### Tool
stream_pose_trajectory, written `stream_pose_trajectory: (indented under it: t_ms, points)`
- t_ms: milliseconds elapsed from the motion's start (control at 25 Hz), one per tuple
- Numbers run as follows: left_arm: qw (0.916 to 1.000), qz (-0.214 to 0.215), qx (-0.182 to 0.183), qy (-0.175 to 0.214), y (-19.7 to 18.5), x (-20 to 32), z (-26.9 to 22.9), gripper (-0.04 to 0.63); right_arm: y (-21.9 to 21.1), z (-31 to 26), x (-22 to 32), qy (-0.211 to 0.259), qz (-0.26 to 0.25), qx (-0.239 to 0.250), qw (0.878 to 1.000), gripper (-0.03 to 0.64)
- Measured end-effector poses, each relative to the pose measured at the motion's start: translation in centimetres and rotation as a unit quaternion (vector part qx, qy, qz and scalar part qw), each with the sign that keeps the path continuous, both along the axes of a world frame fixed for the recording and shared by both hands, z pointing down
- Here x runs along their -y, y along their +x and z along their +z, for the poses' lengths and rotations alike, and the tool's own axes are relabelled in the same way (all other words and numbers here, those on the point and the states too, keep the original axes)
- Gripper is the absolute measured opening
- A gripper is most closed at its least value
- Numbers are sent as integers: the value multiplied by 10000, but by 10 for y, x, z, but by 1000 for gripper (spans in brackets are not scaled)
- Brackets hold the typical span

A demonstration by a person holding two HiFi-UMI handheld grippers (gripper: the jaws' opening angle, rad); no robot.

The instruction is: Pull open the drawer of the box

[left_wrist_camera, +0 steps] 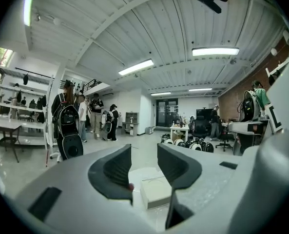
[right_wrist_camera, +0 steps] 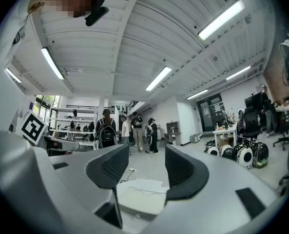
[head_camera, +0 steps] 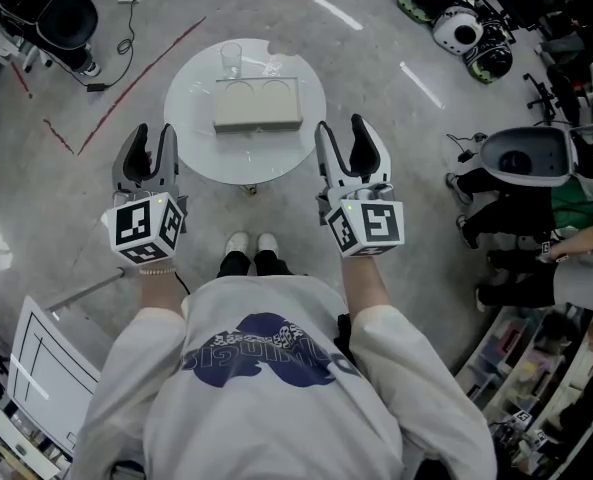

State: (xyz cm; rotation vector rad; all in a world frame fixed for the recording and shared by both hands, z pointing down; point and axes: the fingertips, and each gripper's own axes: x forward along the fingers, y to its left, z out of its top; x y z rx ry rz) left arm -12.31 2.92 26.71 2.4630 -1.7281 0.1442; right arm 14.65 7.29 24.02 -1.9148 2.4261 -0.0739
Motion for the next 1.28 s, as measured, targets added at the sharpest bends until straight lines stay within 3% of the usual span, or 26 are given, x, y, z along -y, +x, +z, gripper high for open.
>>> stream_pose_trajectory:
  t_ms: [520, 920, 1280]
  points:
    - [9986, -288, -74, -443, 17, 6, 25, 149, 18, 12, 22, -206, -317, -115, 9992, 209]
    - [9961, -589, -37, -660, 11, 14, 43, 149, 6, 26, 53, -316, -651, -56, 9974, 209]
    - [9952, -334, 2, -924, 5, 49, 64, 149, -17, 40, 81, -480, -577, -68, 9972, 208]
